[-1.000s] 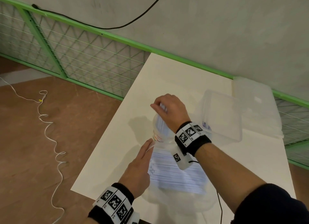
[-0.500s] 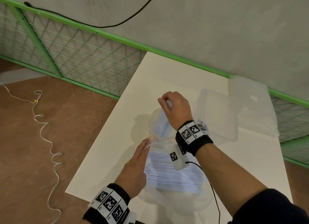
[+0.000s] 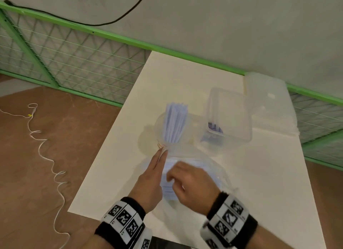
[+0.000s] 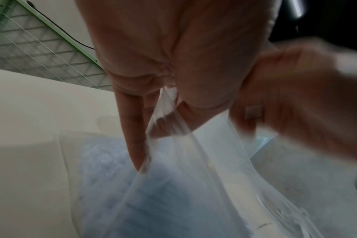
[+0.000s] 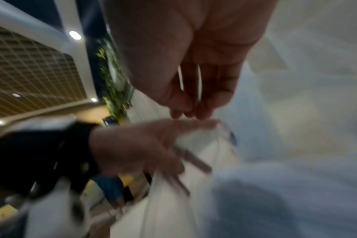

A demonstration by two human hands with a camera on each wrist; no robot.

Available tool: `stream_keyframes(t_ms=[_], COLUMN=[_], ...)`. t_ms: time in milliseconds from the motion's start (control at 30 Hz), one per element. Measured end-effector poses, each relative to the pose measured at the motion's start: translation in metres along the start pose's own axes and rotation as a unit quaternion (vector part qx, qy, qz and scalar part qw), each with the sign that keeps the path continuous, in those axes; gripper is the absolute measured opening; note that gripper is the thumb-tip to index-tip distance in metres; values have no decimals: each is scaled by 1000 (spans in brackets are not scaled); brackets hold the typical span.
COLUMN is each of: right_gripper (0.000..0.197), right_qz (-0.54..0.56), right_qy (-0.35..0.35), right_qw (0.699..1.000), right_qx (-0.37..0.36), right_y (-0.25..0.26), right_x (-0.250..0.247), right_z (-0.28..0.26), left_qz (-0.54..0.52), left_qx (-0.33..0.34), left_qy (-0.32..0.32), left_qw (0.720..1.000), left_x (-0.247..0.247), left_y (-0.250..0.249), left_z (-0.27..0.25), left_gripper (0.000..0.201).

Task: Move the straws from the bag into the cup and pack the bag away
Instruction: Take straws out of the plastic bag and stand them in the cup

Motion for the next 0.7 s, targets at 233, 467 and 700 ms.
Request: stream_keyframes(t_ms=[233,467,700], right_gripper=[44,45,48], right_qz=[-88,-153,-180], right_qy=[91,43,44], right_qw=[982,973,965], right_qx=[137,166,183], right_y=[-50,-50,-50], right_x=[82,87,91], right_z=[-54,-54,-53], left_qz=[21,50,47], left_qx=[6,33,23], left_qy=[25,18,-8], left_qw=[999,998,999], left_x=[15,15,13], left_y=[-21,-23,-12], left_z=[7,8,-4], left_gripper=[106,102,100])
Point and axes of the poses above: each hand's wrist, its own z-axis towards the middle knuckle, its own x-axis out of the palm, y = z × x, the point moved 2 cm from there along z, towards the middle knuckle, and after that the axes turned 3 degrees about -x, right-handed, at the moved point
